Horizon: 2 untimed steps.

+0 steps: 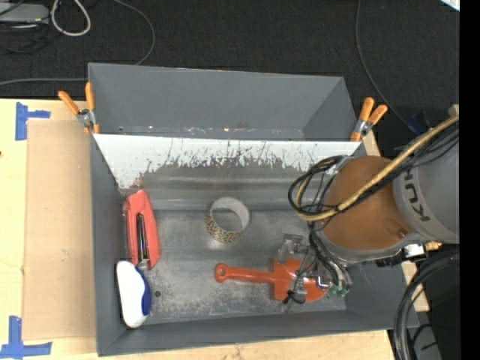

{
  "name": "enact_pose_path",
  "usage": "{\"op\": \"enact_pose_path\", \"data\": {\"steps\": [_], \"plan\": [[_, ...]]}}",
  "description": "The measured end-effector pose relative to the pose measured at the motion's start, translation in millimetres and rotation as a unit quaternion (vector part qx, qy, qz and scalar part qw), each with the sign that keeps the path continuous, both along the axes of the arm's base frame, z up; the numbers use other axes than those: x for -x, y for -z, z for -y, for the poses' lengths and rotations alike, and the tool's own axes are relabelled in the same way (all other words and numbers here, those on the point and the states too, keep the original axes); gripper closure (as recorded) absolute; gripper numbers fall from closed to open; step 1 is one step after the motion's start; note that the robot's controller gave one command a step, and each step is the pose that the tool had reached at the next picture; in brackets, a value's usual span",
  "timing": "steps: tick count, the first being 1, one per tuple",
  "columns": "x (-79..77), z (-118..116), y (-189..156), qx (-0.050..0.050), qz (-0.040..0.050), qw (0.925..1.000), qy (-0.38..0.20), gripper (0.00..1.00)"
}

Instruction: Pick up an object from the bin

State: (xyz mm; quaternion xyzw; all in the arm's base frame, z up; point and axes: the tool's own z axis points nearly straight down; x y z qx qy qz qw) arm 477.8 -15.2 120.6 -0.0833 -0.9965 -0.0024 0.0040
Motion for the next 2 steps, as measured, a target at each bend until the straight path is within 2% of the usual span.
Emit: {"op": "enact_pose_path", "data": {"steps": [1,2], "plan": [[-28.9,12.1,50.4,0.001,-0.0015,0.9964,-0.084,1.0],[-28.9,12.2,50.3,0.001,-0.0015,0.9965,-0.084,1.0]]}}
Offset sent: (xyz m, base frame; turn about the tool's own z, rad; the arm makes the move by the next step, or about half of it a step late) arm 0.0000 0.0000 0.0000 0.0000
